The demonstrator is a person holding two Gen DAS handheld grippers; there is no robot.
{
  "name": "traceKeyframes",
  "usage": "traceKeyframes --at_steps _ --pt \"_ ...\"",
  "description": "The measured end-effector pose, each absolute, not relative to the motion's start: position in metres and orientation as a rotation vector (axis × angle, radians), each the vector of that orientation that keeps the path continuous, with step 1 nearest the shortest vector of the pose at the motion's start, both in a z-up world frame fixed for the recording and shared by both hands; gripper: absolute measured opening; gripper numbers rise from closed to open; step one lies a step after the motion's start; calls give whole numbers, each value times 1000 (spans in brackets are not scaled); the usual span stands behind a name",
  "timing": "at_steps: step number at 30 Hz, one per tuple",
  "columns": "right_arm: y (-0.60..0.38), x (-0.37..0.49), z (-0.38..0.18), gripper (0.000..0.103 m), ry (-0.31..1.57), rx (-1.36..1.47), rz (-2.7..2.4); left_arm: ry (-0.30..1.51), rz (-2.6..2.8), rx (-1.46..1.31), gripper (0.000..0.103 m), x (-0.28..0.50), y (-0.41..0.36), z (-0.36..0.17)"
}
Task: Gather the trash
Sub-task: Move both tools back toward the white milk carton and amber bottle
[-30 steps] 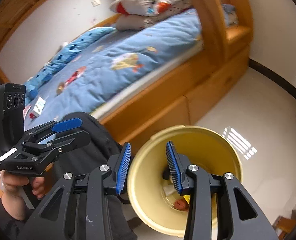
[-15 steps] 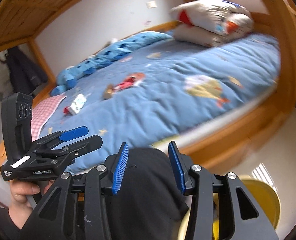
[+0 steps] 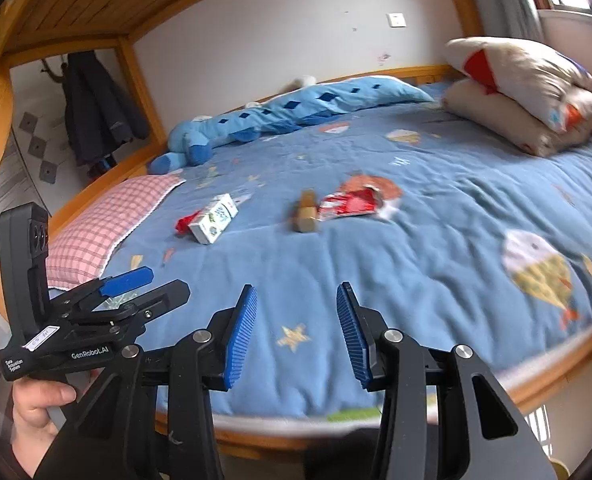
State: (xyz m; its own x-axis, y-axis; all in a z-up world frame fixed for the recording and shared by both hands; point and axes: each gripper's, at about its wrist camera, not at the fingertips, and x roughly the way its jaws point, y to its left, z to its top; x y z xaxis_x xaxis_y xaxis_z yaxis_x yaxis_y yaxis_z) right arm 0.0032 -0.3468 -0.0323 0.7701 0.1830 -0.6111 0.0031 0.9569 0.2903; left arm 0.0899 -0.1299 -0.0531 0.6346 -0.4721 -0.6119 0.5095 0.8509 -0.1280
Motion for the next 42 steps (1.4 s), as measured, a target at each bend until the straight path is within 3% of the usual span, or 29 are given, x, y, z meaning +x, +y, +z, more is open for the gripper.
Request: traceKeyframes --at_steps 26,32,42 --pt "-316 159 -81 52 766 268 116 746 -279 6 90 231 -69 -100" --pt "-316 185 -92 63 780 272 126 778 -249 20 90 266 -68 -111" --pt "-320 228 -117 64 836 257 109 815 -222 10 90 310 -66 -127"
